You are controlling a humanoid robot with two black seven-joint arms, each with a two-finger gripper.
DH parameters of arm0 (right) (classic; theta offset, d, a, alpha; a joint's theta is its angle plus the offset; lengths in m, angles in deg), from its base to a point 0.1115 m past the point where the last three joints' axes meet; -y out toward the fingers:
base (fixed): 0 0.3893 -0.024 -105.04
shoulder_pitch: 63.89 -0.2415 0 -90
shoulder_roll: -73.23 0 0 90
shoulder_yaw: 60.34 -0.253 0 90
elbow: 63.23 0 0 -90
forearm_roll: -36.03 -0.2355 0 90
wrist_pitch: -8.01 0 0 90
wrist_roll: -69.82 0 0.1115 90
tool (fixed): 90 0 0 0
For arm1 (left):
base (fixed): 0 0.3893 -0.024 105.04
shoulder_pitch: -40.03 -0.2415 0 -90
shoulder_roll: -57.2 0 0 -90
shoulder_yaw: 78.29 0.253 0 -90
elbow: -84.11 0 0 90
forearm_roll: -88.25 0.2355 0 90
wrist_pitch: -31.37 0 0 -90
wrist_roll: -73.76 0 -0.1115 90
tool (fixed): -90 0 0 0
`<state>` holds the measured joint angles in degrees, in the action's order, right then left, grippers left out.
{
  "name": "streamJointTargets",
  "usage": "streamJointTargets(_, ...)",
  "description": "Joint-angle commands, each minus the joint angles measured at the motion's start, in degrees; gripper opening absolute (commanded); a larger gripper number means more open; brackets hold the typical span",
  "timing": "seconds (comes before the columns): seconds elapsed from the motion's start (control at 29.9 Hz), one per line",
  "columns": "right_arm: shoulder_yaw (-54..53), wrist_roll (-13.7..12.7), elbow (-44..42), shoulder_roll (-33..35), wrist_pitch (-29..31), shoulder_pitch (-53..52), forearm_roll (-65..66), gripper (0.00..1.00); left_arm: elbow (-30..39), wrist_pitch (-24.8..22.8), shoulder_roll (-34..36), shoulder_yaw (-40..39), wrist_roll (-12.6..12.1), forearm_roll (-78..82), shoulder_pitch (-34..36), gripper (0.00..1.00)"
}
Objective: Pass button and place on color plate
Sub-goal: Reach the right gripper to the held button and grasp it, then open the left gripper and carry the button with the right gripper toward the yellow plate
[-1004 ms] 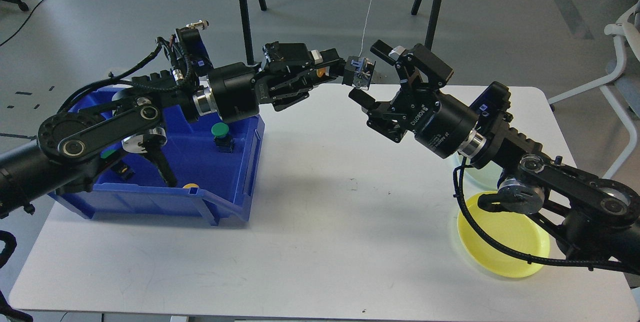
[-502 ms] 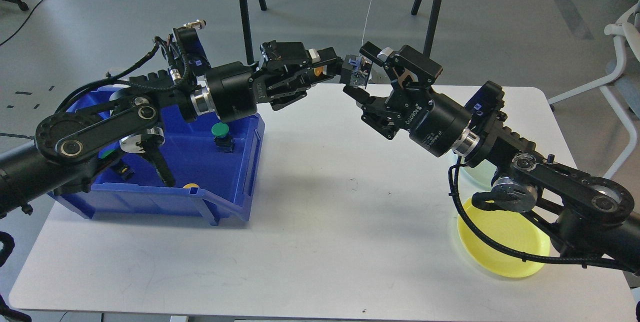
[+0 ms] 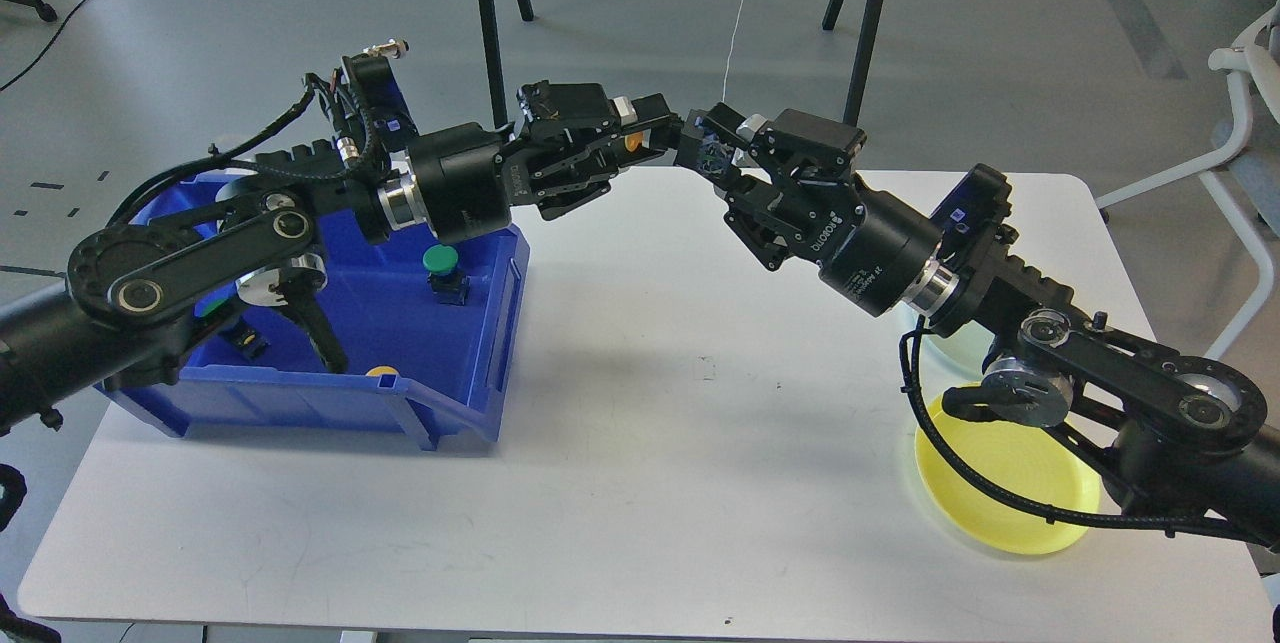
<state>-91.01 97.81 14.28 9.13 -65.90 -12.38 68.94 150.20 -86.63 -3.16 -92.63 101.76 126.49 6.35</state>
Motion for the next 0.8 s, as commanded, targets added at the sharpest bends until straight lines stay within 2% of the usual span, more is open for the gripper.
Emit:
streamJointTargets(0.0,-0.1,0.0,0.0,0.0,0.1,0.0,0.1,0.01,0.0,0.0,-0.1,-0.1,0.0,-1.4,-0.1,0.65)
streamJointTargets(0.13,-0.5,0.0,0.0,0.7,-0.8,0.8,0.0,0.01,-0.3,0.0,0.3,-0.1,0.0,-1.9,0.0,0.8)
streamJointTargets(0.27,-2.5,0.0,0.7,4.4,-2.9,4.2,-0.4,0.0,-0.4,0.0,2.0,-0.2,0.0,-1.9,0.2,0.82)
streamJointTargets(0.37,-6.3,0.0,2.2,9.2,-5.6,10.6,0.1,0.0,-0.3,0.0,7.5,-1.2,0.0,-1.3,0.6,0.83)
streamJointTargets(0.44,-6.9,0.0,3.3,12.8,-10.2,14.8,1.8,0.0,-0.3,0.0,11.8,-1.0,0.0,0.9,0.9,0.83)
streamJointTargets(0.54,-6.6,0.0,6.2,19.0,-20.4,19.9,9.8,0.0,-0.3,0.0,17.6,-0.6,0.0,11.5,0.8,0.83)
streamJointTargets(0.64,-6.6,0.0,8.3,23.8,-28.7,27.0,16.2,0.0,-0.3,5.0,21.1,-0.3,0.0,27.3,-0.2,0.82)
streamJointTargets(0.77,-6.6,0.0,8.6,26.7,-34.2,35.3,21.7,0.0,-4.1,9.9,23.4,1.4,0.0,43.8,-3.8,0.82)
